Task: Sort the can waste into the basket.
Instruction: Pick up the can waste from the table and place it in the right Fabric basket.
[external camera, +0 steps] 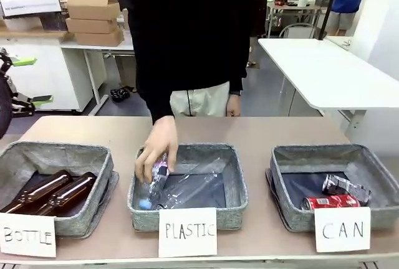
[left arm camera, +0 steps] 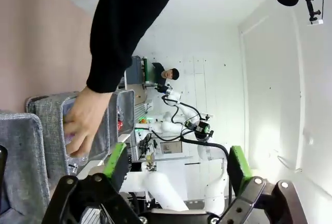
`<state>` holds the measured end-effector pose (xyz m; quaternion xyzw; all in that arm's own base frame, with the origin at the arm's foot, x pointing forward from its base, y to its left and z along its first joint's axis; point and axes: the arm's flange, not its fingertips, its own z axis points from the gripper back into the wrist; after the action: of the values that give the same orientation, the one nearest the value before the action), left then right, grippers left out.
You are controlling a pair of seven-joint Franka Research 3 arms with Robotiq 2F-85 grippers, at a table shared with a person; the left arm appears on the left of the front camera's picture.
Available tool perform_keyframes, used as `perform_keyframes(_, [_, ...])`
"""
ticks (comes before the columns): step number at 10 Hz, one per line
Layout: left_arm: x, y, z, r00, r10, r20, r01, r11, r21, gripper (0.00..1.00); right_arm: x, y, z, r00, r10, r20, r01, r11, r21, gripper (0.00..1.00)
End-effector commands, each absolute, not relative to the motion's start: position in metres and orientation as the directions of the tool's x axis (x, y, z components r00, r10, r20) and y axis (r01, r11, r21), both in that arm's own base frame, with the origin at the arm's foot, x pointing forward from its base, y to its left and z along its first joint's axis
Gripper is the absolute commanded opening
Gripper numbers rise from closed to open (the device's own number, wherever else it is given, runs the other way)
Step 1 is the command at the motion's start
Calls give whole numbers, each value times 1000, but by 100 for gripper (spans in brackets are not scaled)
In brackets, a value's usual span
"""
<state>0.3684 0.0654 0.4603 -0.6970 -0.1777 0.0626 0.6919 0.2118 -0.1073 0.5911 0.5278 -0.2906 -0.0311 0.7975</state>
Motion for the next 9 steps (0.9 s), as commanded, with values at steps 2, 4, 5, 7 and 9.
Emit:
perform_keyframes(2, [372, 66, 467, 932, 327, 158, 152, 43, -987, 100, 195, -137, 596, 800, -372, 470, -269, 478, 836, 100])
perform_keyframes(4, [372, 66, 467, 932, 327, 158, 152, 43, -987, 100, 195, -137, 596, 800, -372, 470, -269, 478, 836, 100])
perform_keyframes(5, [372, 66, 467, 932, 327, 158, 152, 43, -987, 100, 195, -137, 596, 800, -372, 470, -269, 478, 836, 100])
perform_keyframes(7, [372, 66, 467, 932, 327, 158, 152, 43, -987, 100, 195, -137, 596, 800, -372, 470, -269, 478, 836, 100])
perform_keyframes(9, [372, 66, 467, 932, 327, 158, 152, 43, -987, 100, 195, -137, 596, 800, -372, 470, -269, 478, 836, 100])
